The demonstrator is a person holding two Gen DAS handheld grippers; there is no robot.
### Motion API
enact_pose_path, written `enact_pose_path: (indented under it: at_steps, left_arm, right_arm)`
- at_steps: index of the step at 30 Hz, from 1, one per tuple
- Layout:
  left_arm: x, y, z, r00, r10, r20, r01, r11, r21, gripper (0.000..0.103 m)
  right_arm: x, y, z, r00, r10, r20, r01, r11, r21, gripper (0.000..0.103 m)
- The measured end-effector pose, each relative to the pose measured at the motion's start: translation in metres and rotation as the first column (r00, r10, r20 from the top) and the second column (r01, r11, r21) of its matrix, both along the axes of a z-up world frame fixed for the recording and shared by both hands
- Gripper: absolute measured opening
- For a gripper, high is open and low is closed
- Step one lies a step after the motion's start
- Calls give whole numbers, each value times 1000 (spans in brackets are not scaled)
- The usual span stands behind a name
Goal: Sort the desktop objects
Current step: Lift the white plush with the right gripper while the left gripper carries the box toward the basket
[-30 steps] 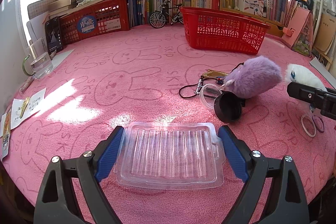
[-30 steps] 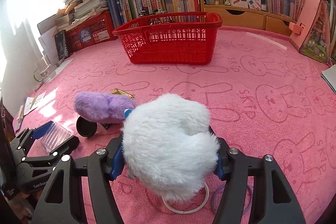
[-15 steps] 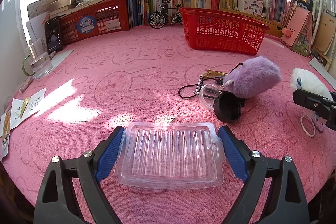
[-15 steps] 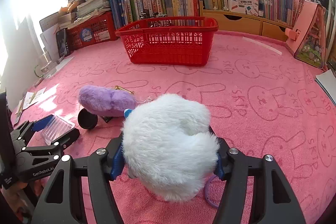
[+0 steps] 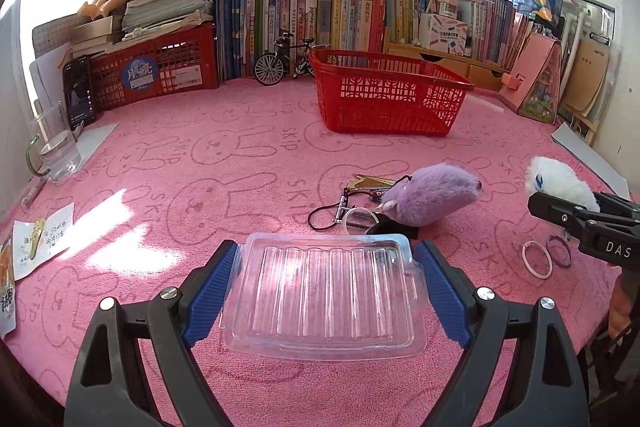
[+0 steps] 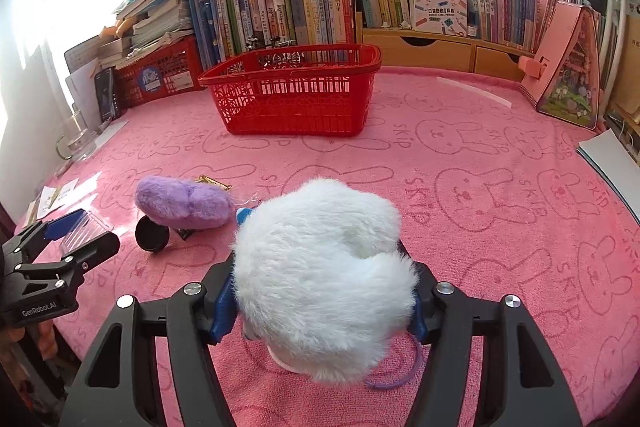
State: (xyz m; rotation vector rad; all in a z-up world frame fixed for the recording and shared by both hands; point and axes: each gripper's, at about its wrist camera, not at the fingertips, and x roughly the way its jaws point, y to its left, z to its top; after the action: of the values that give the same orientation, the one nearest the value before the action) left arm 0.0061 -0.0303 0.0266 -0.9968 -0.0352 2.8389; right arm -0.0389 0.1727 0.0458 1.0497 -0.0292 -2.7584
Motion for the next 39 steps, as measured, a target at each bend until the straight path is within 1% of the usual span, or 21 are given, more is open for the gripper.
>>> enact_pose_path:
  at_steps: [4,9,17,28,30,33,34,39]
  left_arm:
    - [-1,1,12,1000,-25,-15,25,999,27,89]
    - [-8,1,22,998,-55,-13,56,997,60,89]
    - [-15,2,28,998,-66,-17,67,996,62,89]
    - [-23,12,34,996,-83,-18,83,996,31,89]
    - [-28,15,34,997,-78,-10,79,996,37,89]
    - [-35,20,33,997,-73,3,72,996,55,89]
    - [-36,22,33,997,-75,4,75,995,60,89]
    - [-41,26,36,996,-84,4,83,995,53,89]
  right_arm:
    - [2,2,2,1000,-3,-2,3,1000,-12,66]
    - [4,3,5,1000,-3,-14,3,1000,-6,66]
    - [6,11,10,999,-31,-27,31,1000,0,66]
    - [6,29,17,997,-69,-42,68,998,-7,66]
    - [4,33,18,996,-85,-33,84,996,-35,66]
    - [-2,40,19,994,-111,-22,107,985,-132,66]
    - [-4,40,20,994,-111,-25,106,984,-141,66]
    - [-9,25,24,996,-70,-51,66,995,-69,66]
